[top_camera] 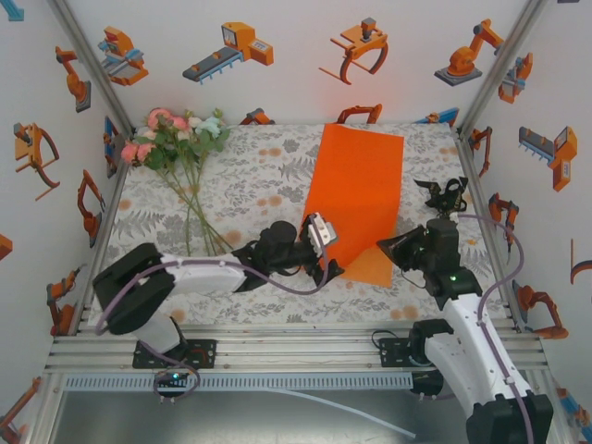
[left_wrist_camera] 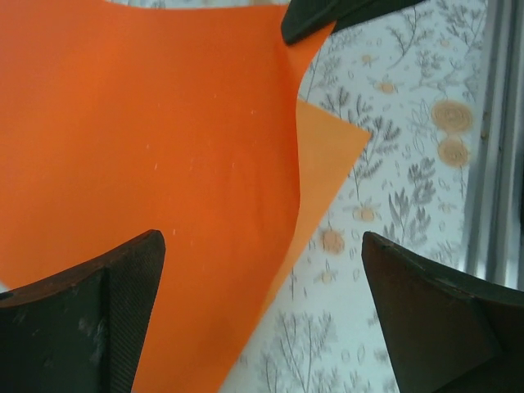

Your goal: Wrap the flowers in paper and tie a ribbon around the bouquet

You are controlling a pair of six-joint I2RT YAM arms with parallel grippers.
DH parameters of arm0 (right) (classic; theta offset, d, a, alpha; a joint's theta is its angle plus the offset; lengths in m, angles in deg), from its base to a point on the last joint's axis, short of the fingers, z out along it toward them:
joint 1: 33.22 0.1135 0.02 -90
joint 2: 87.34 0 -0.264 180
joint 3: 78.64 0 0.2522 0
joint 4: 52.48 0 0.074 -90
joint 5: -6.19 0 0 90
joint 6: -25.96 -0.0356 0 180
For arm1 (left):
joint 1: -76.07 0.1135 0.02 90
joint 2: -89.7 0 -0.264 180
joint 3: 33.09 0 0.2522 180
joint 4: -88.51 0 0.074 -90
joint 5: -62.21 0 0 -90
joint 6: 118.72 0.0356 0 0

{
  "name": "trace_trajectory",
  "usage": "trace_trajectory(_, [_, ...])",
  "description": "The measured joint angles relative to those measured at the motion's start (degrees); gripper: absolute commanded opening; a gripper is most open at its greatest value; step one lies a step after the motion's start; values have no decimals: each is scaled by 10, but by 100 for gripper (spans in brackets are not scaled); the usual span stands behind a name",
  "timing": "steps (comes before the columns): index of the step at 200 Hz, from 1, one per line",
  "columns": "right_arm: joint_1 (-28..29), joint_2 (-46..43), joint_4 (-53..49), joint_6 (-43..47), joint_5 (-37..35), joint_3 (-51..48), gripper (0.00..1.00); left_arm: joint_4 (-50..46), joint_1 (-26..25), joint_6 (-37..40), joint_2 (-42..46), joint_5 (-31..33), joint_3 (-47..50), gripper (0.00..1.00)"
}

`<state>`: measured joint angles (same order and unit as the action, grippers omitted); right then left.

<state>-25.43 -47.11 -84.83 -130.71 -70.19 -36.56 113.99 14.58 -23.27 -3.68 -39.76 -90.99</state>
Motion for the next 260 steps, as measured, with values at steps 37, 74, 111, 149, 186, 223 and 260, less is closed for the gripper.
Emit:
trace_trajectory(37, [11, -1, -5, -25, 7, 18, 0, 116, -8, -33, -127, 21, -74, 96])
trace_trajectory(74, [12, -21, -16, -32, 7, 36, 0, 148, -15, -61, -181, 20, -118, 45])
trace_trajectory(111, [13, -26, -35, -13, 1, 44, 44, 143, -23, -101, -174, 49, -128, 0])
trace_trajectory(149, [14, -60, -77, 44, -68, 54, 46, 124, -20, -206, -132, 161, -120, 0])
trace_trajectory(186, [15, -54, -12, 31, -84, -37, 16, 146, -13, -312, -107, 262, -87, 0])
trace_trajectory(223, [25, 111, 98, 23, -49, -68, 0, 99, -11, -386, -97, 313, -87, 0])
trace_trajectory(260, [47, 279, 180, 40, -29, -49, 0, 78, -9, -421, -67, 352, -77, 0])
